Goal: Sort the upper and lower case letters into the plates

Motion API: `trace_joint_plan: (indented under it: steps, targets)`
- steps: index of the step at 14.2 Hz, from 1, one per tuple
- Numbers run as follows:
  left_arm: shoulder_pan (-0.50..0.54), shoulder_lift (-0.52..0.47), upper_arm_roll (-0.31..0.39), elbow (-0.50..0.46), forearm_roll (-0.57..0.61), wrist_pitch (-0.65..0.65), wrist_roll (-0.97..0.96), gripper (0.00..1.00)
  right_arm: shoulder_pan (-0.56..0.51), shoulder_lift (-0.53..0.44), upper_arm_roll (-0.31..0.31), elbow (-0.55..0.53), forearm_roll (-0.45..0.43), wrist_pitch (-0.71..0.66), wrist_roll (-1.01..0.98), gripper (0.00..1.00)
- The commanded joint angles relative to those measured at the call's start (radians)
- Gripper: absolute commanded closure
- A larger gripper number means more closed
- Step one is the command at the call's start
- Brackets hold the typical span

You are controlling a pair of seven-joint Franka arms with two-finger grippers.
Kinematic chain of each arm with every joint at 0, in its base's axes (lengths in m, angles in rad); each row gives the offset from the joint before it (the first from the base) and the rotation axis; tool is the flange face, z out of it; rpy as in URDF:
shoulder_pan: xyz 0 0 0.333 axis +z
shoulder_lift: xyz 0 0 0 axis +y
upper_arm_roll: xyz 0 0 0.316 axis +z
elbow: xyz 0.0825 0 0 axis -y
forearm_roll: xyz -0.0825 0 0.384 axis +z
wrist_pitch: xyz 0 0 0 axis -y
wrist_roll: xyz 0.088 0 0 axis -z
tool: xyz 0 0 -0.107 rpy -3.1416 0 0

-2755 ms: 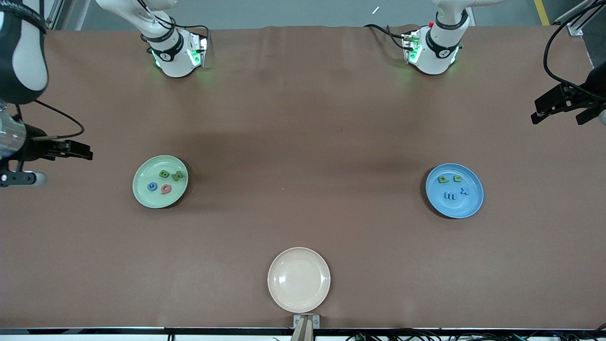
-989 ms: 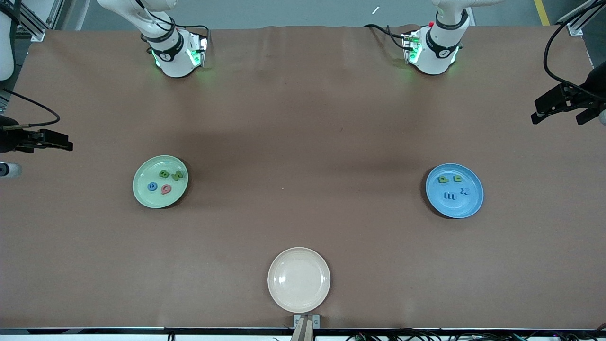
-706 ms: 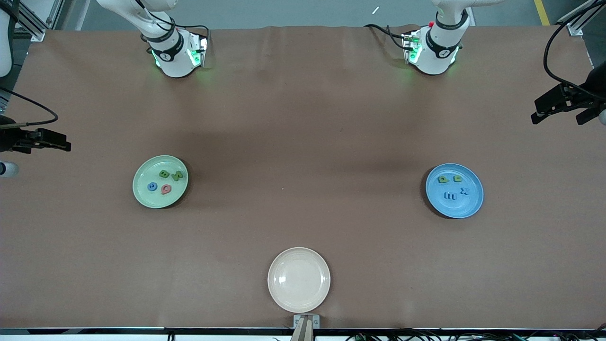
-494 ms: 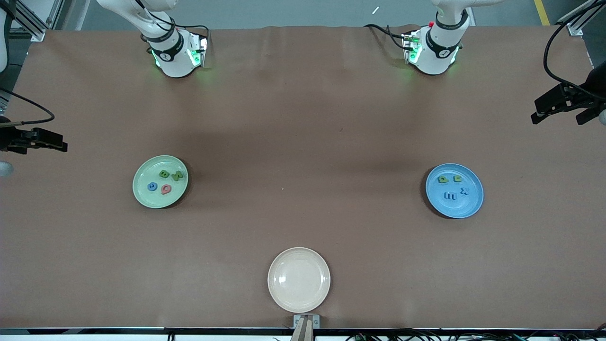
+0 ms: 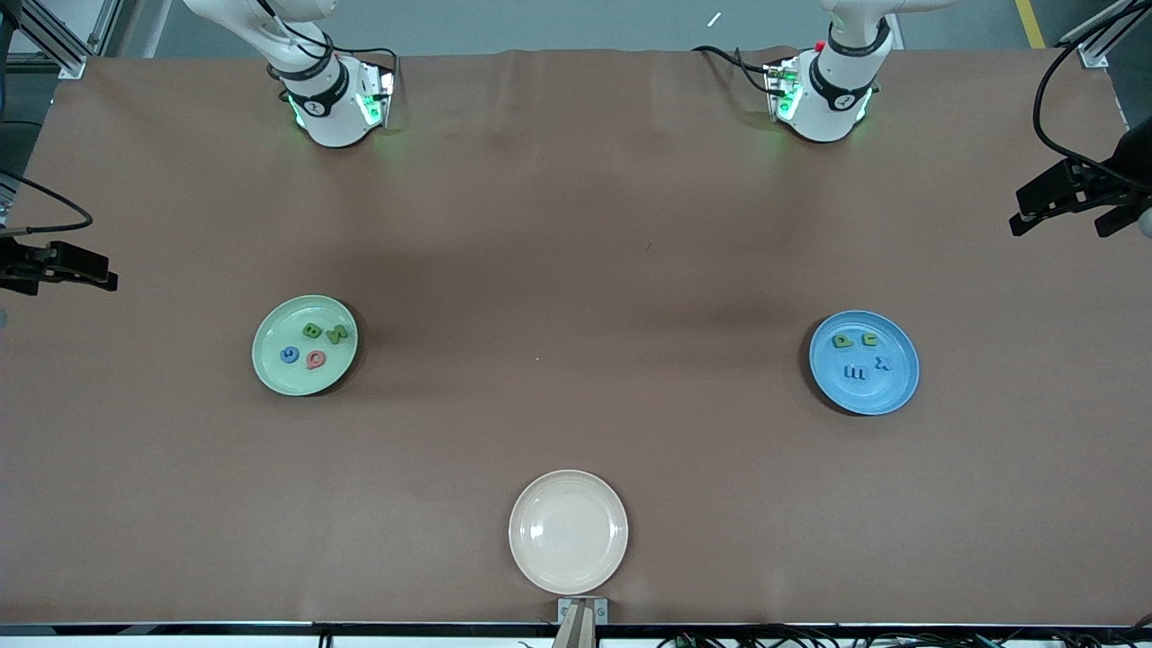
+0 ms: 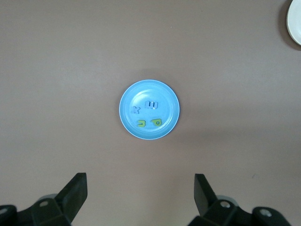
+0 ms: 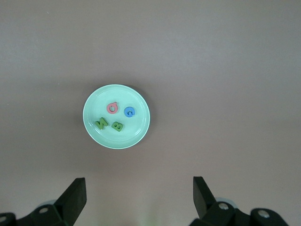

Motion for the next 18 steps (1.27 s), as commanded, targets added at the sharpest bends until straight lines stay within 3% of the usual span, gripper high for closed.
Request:
trace_joint_plan:
  steps: [1,10,18]
  targets:
    - [-0.001,0.003,0.000,0.017,-0.010,-0.011,-0.003,0.00,0.019,0.011,0.001,0.023,0.002,-0.009,0.003,0.00]
    - [-0.001,0.003,0.000,0.017,-0.008,-0.011,-0.003,0.00,0.062,-0.015,0.001,-0.045,0.017,-0.004,0.095,0.00]
    - [-0.001,0.003,0.000,0.017,-0.008,-0.011,-0.003,0.00,0.031,-0.032,-0.005,-0.045,0.017,0.010,0.046,0.00]
